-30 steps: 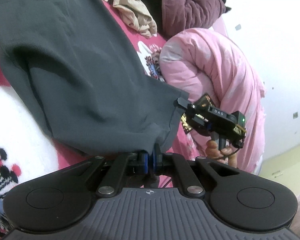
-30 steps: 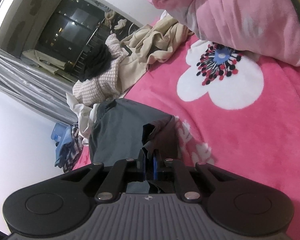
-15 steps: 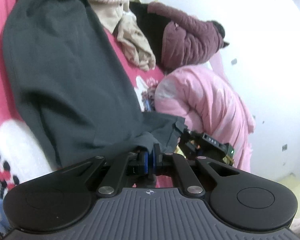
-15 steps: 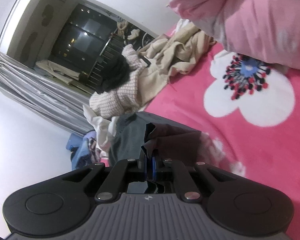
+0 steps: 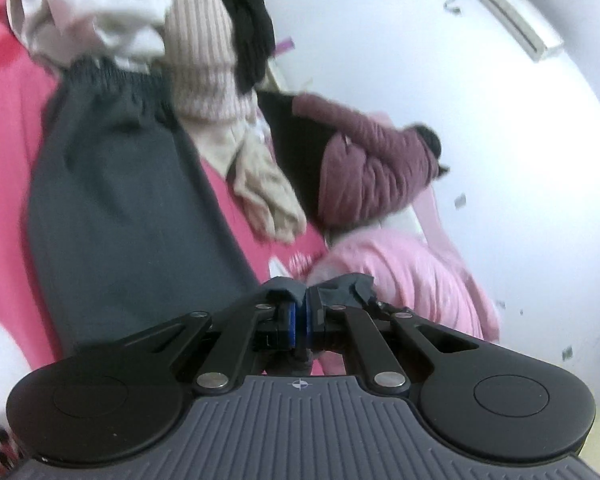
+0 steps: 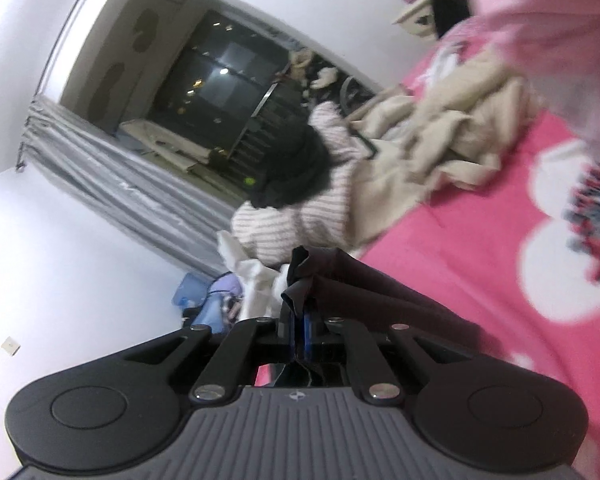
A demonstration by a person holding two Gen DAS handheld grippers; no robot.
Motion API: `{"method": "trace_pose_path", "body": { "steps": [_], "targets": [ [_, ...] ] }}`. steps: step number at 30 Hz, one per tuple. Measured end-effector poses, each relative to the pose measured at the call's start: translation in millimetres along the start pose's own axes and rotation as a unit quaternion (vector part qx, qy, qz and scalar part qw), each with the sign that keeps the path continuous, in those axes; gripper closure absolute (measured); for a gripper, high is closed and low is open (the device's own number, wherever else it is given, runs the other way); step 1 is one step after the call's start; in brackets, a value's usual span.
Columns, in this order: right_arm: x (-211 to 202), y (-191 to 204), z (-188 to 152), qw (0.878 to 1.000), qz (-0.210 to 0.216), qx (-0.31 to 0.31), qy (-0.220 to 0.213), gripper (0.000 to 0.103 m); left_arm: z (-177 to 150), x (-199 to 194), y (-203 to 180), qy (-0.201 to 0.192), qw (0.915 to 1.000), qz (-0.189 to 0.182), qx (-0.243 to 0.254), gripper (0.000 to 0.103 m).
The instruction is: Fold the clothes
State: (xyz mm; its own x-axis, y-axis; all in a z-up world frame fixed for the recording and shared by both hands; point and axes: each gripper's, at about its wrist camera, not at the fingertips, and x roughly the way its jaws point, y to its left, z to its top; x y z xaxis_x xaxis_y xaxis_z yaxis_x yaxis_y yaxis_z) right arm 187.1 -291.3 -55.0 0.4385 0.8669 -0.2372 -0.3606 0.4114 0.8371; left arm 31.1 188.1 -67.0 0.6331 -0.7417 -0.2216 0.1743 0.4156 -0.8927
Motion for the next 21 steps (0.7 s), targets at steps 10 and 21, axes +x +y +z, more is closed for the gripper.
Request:
{"method": "trace_pose_path", "body": {
  "steps": [10,21],
  "targets": [
    [132.7,10.5,47.7,0.998,0.013,-0.039,0.049,0.098,59.2,-11.8,41.8,-0.08,0.9959,0.03,-0.03,0.101],
    [258.0,-16.4,58.2,0.995,-0.003,-0.03,0.1,0.098,109.0,-8.5,126.9,-0.101,0.9868,0.039,-0.121,0.1]
  ]
}}
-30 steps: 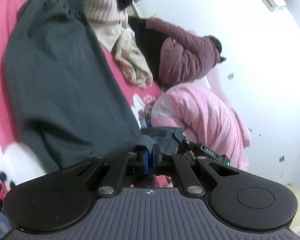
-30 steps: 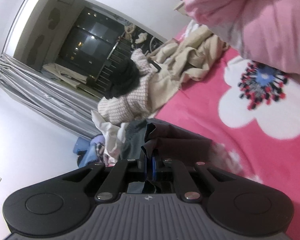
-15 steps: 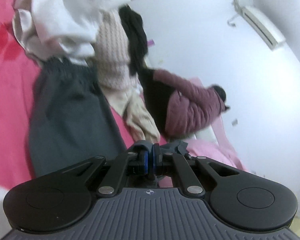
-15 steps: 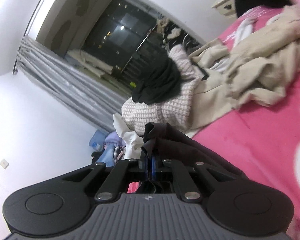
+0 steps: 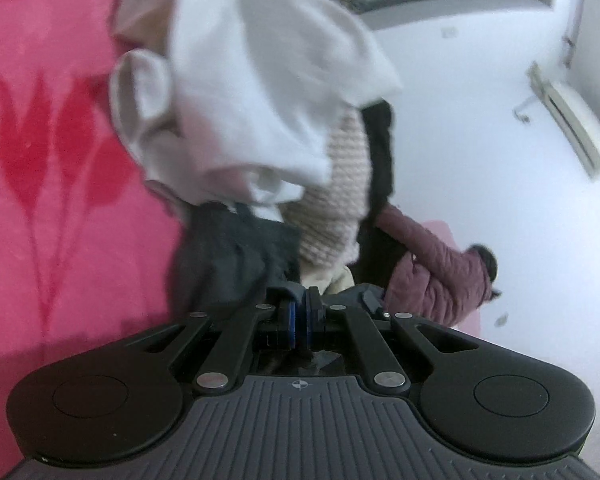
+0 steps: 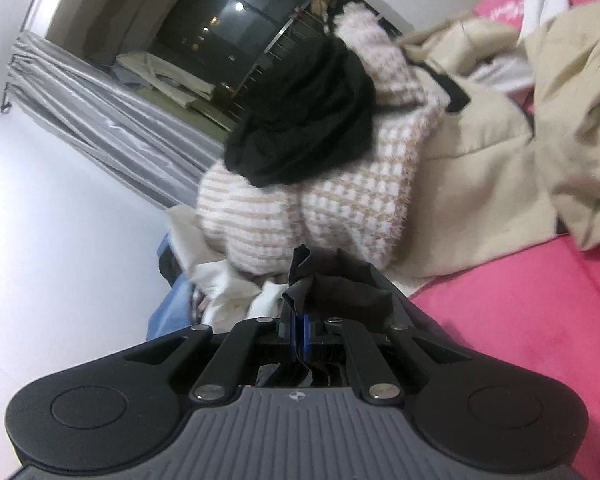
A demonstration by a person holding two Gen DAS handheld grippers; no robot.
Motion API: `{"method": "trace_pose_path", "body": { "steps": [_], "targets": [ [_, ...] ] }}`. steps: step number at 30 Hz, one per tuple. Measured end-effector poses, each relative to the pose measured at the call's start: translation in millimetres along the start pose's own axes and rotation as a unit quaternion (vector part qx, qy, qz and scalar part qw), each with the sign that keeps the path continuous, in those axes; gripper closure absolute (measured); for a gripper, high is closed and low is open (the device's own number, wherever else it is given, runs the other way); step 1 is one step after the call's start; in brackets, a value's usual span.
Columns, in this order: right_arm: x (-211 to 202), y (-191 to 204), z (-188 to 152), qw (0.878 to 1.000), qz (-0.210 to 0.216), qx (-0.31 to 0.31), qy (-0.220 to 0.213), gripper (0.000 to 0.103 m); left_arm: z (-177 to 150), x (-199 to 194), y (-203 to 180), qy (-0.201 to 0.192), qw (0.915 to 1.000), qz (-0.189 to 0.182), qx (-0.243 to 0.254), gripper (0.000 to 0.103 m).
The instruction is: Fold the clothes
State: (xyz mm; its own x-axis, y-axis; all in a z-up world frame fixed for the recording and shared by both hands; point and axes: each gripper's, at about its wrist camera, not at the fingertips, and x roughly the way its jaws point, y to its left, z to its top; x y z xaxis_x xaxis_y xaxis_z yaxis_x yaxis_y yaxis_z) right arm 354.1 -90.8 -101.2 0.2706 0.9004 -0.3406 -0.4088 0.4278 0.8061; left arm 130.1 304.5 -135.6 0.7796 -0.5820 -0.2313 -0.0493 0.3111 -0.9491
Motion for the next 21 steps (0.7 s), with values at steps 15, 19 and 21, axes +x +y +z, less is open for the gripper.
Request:
{"method": "trace_pose_path", "body": {
  "steps": [15,19,21],
  "targets": [
    [26.2,-58.1,0.4,0.991,0.032,0.129,-0.023,0.065,29.8,-1.3,86.2,-0.049,0.9753,-0.096,-0.193,0.068],
    [25.2,-21.3,-7.1,0.997,0.058,0.028,0.044,0.065,32.8,-12.1,86.9,-0.068,0.9729,-0.108,-0.193,0.066],
    [42.4,2.3,-12.7,0.992,0.052,-0.039,0.112,0.065,31.8,-14.9,85.8,-0.065,0.9747,-0.104,-0.187,0.064]
  ]
}}
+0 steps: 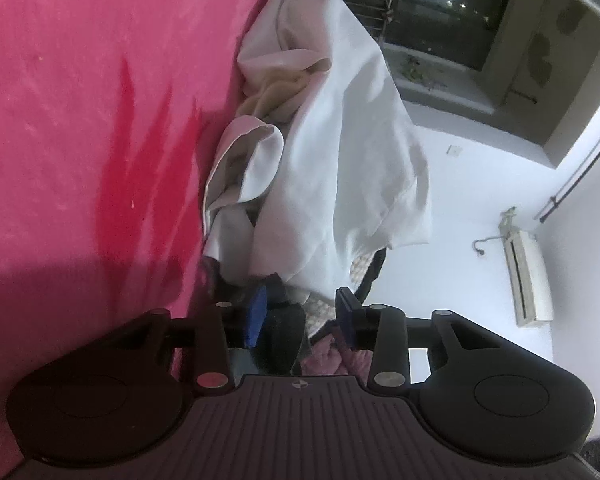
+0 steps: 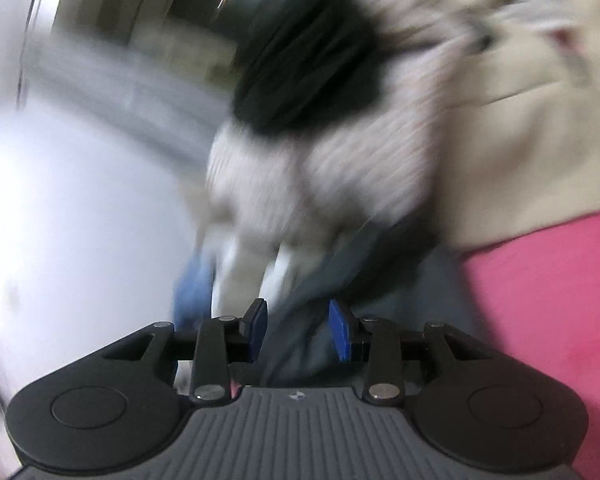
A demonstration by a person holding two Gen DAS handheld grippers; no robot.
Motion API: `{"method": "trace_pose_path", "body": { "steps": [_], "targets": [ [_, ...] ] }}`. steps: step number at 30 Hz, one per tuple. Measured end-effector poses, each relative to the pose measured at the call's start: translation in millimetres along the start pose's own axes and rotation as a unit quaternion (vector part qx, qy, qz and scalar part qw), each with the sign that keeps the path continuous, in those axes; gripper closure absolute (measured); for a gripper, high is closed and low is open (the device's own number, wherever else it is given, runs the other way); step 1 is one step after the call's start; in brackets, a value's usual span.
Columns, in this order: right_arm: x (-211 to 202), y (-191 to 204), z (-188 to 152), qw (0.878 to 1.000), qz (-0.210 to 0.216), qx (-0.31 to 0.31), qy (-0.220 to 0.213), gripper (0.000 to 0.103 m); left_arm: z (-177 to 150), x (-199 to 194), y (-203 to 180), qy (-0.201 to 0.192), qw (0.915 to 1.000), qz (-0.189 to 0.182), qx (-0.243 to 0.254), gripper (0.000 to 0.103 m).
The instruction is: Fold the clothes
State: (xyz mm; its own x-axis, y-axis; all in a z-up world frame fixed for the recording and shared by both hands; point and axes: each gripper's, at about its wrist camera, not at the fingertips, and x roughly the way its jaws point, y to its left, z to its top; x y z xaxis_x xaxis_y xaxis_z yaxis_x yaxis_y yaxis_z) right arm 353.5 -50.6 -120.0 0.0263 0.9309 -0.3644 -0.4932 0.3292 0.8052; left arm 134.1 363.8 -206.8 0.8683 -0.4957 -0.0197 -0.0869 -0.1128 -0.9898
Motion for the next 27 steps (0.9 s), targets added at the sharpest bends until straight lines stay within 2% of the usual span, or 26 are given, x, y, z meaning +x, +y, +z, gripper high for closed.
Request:
{"method": "trace_pose_path", "body": {
  "steps": [3,5,6,8,10,12,13,16,19,21,23,27],
  "targets": [
    [45.5,25.2,-1.9,0.991,-0.05,-0.082,0.097,0.065,-6.4,2.8,-1.7,0.016,0.9997,0.014,0.014,0.064],
    [73.5,33.8,1.6,0.984,-0.084,-0.113,0.109,0.065,-11.4,5.1,-2.9,0.027,0.999,0.024,0.024,0.063],
    [75.9,34.6,4.7,0.986,-0.089,-0.109,0.084,0.066,-15.1,3.1,-4.3,0.034,0.9985,0.029,0.032,0.063],
    [66.2,30.8,15.4,0.993,-0.093,-0.074,-0.001,0.065,-24.2,-1.3,-8.9,0.048,0.9962,0.046,0.056,0.06],
    [41.7,28.1,20.8,0.993,-0.071,-0.032,-0.085,0.065,-34.2,-4.5,-14.8,0.064,0.9922,0.066,0.084,0.052],
    [9.6,26.1,16.3,0.992,-0.037,-0.005,-0.117,0.062,-46.3,-7.4,-20.9,0.092,0.9843,0.094,0.117,0.047],
    [-7.8,25.2,12.5,0.992,-0.026,0.006,-0.124,0.054,-52.9,-7.9,-24.0,0.109,0.979,0.107,0.135,0.046],
    [-69.4,21.4,-6.4,0.992,-0.028,0.027,-0.117,0.035,-72.9,-5.7,-30.5,0.16,0.9621,0.133,0.176,0.042],
    [-123.3,8.3,-24.1,0.992,-0.073,0.058,-0.086,0.017,-93.1,-2.8,-33.5,0.204,0.9452,0.151,0.206,0.038],
    [-143.6,-6.0,-39.6,0.987,-0.117,0.09,-0.057,0.016,-106.6,-0.6,-34.2,0.23,0.9339,0.161,0.221,0.037],
    [-156.8,-27.8,-61.7,0.98,-0.133,0.143,-0.033,0.015,-120.0,2.7,-31.1,0.249,0.9255,0.172,0.227,0.037],
    [-145.9,-52.2,-90.6,0.973,-0.096,0.208,-0.027,0.02,-137.3,6.9,-24.5,0.244,0.9197,0.196,0.237,0.037]
  ]
}}
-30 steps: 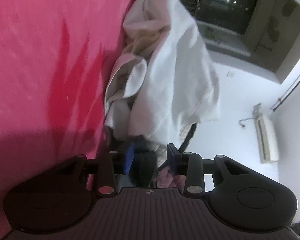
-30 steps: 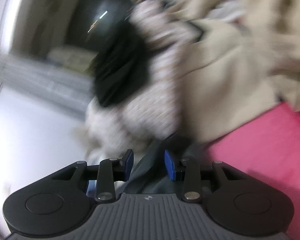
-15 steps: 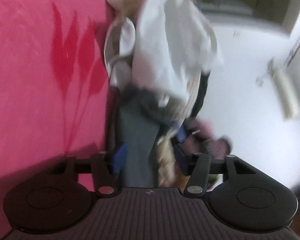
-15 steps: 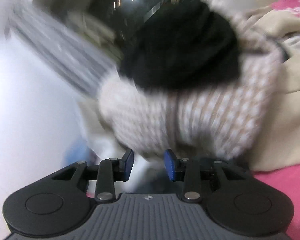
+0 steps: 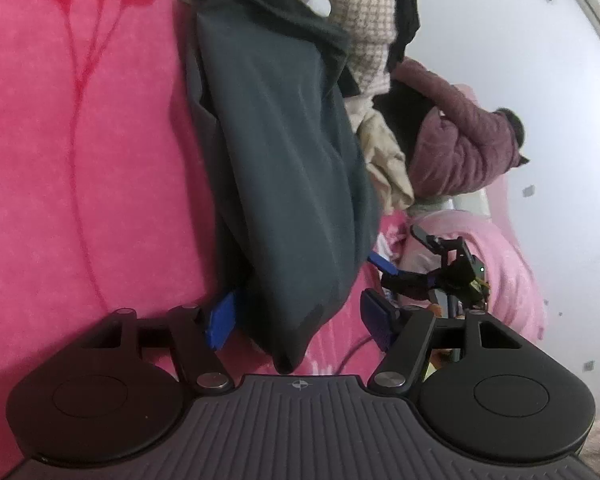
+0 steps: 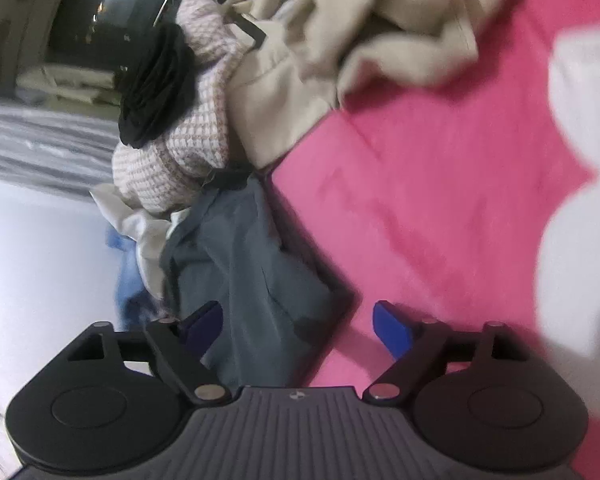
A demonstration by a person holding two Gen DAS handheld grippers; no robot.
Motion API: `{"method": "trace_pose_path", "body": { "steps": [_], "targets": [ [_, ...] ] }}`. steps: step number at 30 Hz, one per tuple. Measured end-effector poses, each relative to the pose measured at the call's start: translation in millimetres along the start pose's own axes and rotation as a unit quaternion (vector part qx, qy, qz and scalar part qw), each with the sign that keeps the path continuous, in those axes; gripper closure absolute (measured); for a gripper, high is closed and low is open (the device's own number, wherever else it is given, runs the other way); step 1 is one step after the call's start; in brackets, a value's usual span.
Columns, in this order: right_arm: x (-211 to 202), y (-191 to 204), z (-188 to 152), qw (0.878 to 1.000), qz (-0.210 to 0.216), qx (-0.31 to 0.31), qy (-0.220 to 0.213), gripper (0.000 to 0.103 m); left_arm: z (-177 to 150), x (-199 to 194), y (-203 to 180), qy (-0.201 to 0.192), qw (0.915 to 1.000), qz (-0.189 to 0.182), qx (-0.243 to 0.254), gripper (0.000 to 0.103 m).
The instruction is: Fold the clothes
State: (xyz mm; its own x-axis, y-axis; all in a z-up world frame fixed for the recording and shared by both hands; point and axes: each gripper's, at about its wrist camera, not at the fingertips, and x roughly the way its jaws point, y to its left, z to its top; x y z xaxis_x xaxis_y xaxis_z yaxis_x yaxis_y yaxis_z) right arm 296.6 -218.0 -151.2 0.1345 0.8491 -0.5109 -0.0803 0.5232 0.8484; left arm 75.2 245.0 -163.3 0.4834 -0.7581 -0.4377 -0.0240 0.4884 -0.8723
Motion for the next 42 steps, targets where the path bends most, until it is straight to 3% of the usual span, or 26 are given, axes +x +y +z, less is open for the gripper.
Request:
{"method": "trace_pose_path", "body": {
  "steps": [2,5,6,7,8,9,10,12,14,18,24,26,29,32,34,36,39,42],
  "targets": [
    [14.2,-2.8,-2.3,1.0,-0.001,0.004,-0.003,0.027,-2.2,1.2,-1.0,-0.011,0.9999,0.011,0.003,0.04],
    [28.6,-0.1,-2.0,1.0,0.004,0.007,-0.01,0.038,-5.5,4.5,-7.4,-0.023,0.9993,0.028,0.011,0.055],
    [32.5,1.8,-2.5,1.0,0.005,0.008,-0.012,0.047,-5.9,7.0,-8.7,-0.026,0.999,0.036,0.009,0.06],
    [36.5,3.5,-3.4,1.0,0.005,0.01,-0.012,0.063,-6.1,8.5,-9.0,-0.03,0.9988,0.038,0.001,0.063],
    [40.7,4.8,-5.2,1.0,0.004,0.014,-0.008,0.071,-7.3,7.4,-6.1,-0.035,0.9988,0.029,-0.016,0.072],
    [44.8,6.1,-7.1,1.0,0.004,0.017,-0.005,0.082,-8.6,6.3,-3.3,-0.039,0.9985,0.019,-0.033,0.088],
    [47.6,8.0,-9.6,1.0,-0.001,0.017,-0.004,0.089,-9.9,5.2,-0.4,-0.044,0.9977,0.01,-0.051,0.094],
    [41.1,13.8,-15.9,1.0,-0.006,0.008,-0.02,0.092,-13.1,1.9,2.2,-0.051,0.9959,-0.013,-0.074,0.101],
    [30.0,19.2,-22.6,0.999,-0.001,0.002,-0.037,0.093,-18.2,-4.7,-0.1,-0.043,0.9953,-0.036,-0.079,0.102],
    [-12.8,20.9,-50.6,0.999,-0.001,0.003,-0.042,0.093,-31.4,-17.9,-11.4,0.013,0.9966,-0.048,-0.066,0.102],
    [-90.0,0.6,-125.8,0.999,-0.016,0.036,-0.028,0.093,-63.3,-53.7,-28.3,0.103,0.9937,-0.031,-0.029,0.102],
    [-105.7,-18.7,-144.4,0.997,-0.034,0.059,-0.037,0.092,-80.4,-54.9,-29.0,0.136,0.9905,-0.011,-0.014,0.102],
    [-129.2,-47.8,-172.4,0.992,-0.062,0.094,-0.051,0.084,-105.6,-41.8,-27.4,0.179,0.9813,0.056,0.045,0.102],
    [-144.7,-63.0,-184.6,0.989,-0.055,0.118,-0.067,0.081,-111.6,-33.9,-29.4,0.19,0.9773,0.073,0.059,0.102],
    [-155.0,-51.6,-185.8,0.99,-0.081,0.086,-0.083,0.07,-107.5,-35.2,-37.6,0.187,0.9762,0.081,0.074,0.101],
    [-166.5,-33.0,-187.3,0.986,-0.121,0.038,-0.104,0.069,-98.4,-39.7,-50.1,0.177,0.9756,0.091,0.093,0.094],
    [-177.6,0.5,-192.1,0.973,-0.183,-0.055,-0.127,0.069,-79.8,-57.4,-74.7,0.136,0.9709,0.129,0.149,0.088],
    [-169.6,40.5,-201.5,0.955,-0.203,-0.176,-0.126,0.069,-69.2,-59.0,-99.6,0.105,0.9682,0.116,0.195,0.084]
  ]
}}
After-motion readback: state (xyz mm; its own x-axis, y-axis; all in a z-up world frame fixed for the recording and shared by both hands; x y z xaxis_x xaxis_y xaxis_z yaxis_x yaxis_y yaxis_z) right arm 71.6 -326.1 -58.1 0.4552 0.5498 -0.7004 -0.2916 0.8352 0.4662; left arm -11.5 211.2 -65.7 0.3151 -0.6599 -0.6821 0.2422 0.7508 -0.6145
